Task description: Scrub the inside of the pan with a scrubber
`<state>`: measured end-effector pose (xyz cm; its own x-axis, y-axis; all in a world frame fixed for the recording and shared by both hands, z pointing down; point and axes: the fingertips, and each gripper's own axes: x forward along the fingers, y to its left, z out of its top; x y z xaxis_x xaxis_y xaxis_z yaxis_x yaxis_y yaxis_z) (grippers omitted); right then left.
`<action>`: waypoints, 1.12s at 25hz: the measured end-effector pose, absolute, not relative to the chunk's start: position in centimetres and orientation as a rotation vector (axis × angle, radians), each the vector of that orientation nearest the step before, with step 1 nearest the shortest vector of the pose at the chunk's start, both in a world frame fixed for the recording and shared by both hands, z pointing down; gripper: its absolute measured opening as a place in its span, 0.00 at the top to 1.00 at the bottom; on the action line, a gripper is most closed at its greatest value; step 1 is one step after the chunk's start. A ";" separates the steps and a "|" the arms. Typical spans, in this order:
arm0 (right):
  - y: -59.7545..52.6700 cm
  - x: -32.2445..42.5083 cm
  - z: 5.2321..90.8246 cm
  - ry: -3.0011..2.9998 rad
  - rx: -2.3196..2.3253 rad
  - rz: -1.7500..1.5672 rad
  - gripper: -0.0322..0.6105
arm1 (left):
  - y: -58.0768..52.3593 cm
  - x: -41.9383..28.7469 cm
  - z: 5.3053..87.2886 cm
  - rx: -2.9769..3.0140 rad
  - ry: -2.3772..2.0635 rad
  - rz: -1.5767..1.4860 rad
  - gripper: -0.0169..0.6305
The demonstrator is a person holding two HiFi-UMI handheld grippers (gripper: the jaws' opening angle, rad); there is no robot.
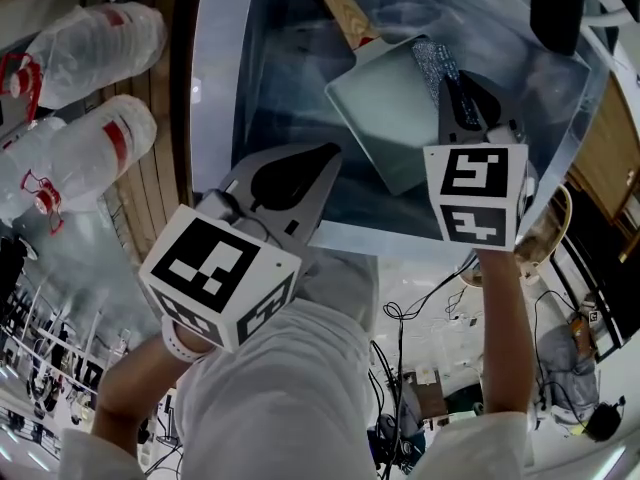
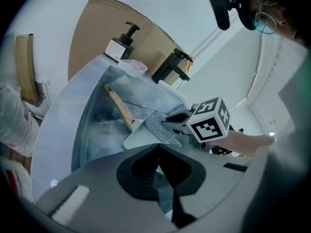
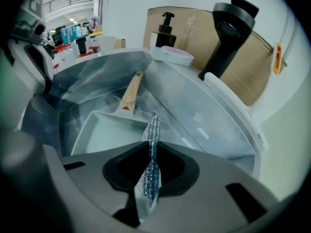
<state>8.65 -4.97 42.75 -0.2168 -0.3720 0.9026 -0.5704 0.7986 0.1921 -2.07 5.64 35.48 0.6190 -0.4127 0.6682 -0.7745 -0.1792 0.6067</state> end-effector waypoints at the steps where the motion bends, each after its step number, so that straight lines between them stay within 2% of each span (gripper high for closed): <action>1: -4.5 8.2 42.7 -1.848 0.702 0.217 0.88 | 5.6 -2.1 35.5 1.804 -0.960 0.434 0.97; 18: 5.1 2.4 42.1 -2.050 0.406 0.636 0.88 | 5.6 -2.4 35.3 1.819 -0.959 0.425 0.97; 28: 3.3 4.9 38.6 -2.068 0.661 0.755 0.88 | 4.5 -2.9 31.9 1.913 -0.970 0.440 0.97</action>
<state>4.87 3.26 38.64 -0.5279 -0.1853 0.8288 -0.6758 0.6827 -0.2779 -2.92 4.51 31.93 0.6259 -0.4477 0.6386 -0.7754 -0.2695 0.5711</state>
